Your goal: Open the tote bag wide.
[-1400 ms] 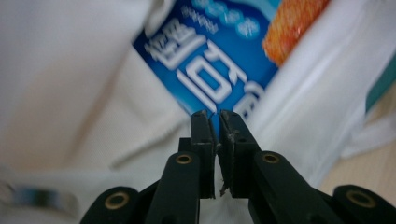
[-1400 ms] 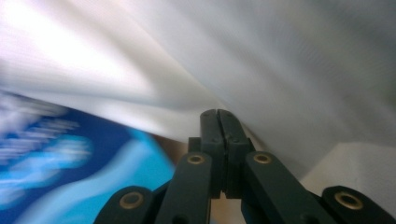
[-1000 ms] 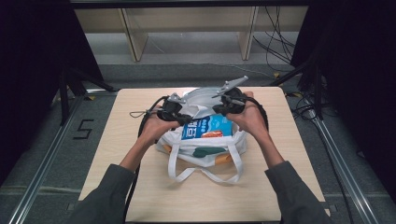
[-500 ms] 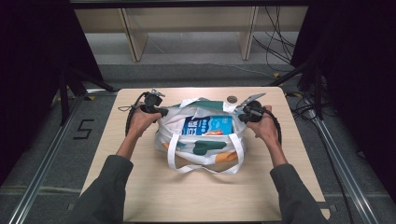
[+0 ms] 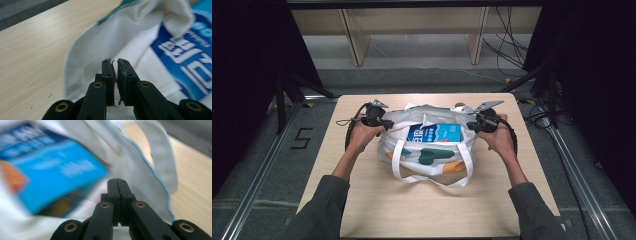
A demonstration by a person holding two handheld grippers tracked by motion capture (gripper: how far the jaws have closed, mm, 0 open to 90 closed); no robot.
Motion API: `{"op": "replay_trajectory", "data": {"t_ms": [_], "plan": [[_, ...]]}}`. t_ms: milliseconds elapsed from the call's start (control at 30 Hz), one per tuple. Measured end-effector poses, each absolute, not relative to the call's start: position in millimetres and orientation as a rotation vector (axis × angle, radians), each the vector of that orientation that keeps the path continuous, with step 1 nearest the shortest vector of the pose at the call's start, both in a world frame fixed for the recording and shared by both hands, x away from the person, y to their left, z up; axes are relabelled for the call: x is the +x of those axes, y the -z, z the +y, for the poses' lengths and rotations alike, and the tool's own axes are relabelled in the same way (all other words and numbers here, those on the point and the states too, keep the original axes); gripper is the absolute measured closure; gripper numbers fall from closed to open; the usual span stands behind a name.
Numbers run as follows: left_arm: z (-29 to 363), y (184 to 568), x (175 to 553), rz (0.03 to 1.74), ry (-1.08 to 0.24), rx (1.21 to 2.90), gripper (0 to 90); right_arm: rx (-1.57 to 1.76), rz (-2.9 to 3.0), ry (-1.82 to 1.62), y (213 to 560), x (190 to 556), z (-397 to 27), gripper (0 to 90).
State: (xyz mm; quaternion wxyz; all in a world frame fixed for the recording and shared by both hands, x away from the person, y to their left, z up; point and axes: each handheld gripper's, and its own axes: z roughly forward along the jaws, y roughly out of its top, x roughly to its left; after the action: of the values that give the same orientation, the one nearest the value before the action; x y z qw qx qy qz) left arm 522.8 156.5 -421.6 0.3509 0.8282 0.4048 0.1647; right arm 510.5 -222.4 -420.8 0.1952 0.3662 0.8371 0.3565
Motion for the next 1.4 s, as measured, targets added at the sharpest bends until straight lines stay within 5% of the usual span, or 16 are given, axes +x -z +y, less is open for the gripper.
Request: {"op": "replay_trajectory", "data": {"t_ms": [333,567,733,1000,1233,1400], "plan": [[112,429,521,0.923,-0.356,2.281,83.0,0.729,2.646,-0.930,420,454,-169,90.0],[115,441,536,1.036,-0.316,2.256,89.2,0.704,2.780,-0.801,442,429,-167,90.0],[106,431,517,0.935,-0.299,2.235,86.8,0.694,2.708,-0.898,428,433,-167,90.0],[111,436,462,0.725,-0.237,2.464,89.3,0.694,2.634,-0.994,414,442,-153,90.0],[117,437,462,0.733,-0.212,2.437,87.6,0.751,2.541,-0.991,396,491,-144,90.0],[117,438,462,0.721,-0.225,2.441,87.3,0.727,2.621,-0.928,403,525,-96,90.0]]}}
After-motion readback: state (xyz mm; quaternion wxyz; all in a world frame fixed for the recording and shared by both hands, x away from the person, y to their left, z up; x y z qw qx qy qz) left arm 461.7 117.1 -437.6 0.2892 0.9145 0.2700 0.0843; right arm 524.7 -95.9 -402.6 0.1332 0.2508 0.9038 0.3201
